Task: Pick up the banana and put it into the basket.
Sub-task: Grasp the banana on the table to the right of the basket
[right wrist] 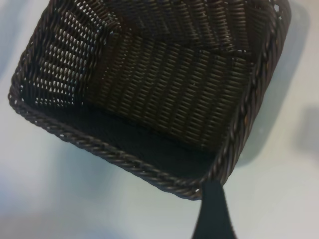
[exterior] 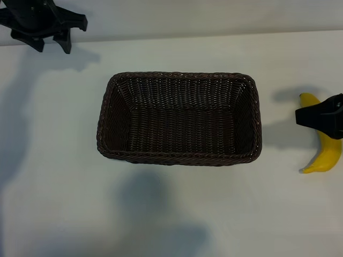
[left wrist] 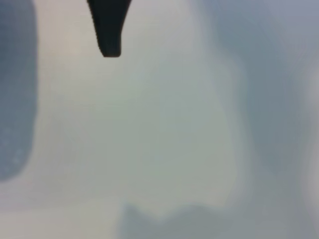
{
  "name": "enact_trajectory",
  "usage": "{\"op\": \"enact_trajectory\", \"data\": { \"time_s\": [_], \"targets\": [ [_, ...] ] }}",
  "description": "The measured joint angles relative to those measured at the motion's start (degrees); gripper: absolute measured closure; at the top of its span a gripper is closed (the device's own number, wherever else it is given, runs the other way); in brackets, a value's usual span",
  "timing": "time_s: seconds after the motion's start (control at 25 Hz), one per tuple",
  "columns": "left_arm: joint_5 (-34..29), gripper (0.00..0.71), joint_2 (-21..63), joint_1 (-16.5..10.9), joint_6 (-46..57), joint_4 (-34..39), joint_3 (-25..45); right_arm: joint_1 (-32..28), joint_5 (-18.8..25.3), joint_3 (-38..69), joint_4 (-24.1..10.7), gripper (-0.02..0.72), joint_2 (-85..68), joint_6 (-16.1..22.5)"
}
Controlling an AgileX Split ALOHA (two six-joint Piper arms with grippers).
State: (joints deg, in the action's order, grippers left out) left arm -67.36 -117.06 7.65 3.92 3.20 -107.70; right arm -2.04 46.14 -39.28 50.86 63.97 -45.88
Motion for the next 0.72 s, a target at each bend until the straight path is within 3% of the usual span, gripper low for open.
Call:
{"op": "enact_trajectory", "data": {
  "time_s": [0.16,0.4,0.72],
  "targets": [
    [0.00,0.154,0.07,-2.82,-0.06,1.04,0.00,0.00,0.00,0.00,0.00,0.187,0.00,0.00],
    [0.00,0.153,1.82,-9.39,-0.87,1.48,0.00,0.00,0.00,0.00,0.00,0.187,0.00,0.00],
    [0.00,0.153,10.71,-10.09,-2.48,1.34,1.41,0.00,0.11,0.00,0.00,0.187,0.00,0.00]
  ]
}}
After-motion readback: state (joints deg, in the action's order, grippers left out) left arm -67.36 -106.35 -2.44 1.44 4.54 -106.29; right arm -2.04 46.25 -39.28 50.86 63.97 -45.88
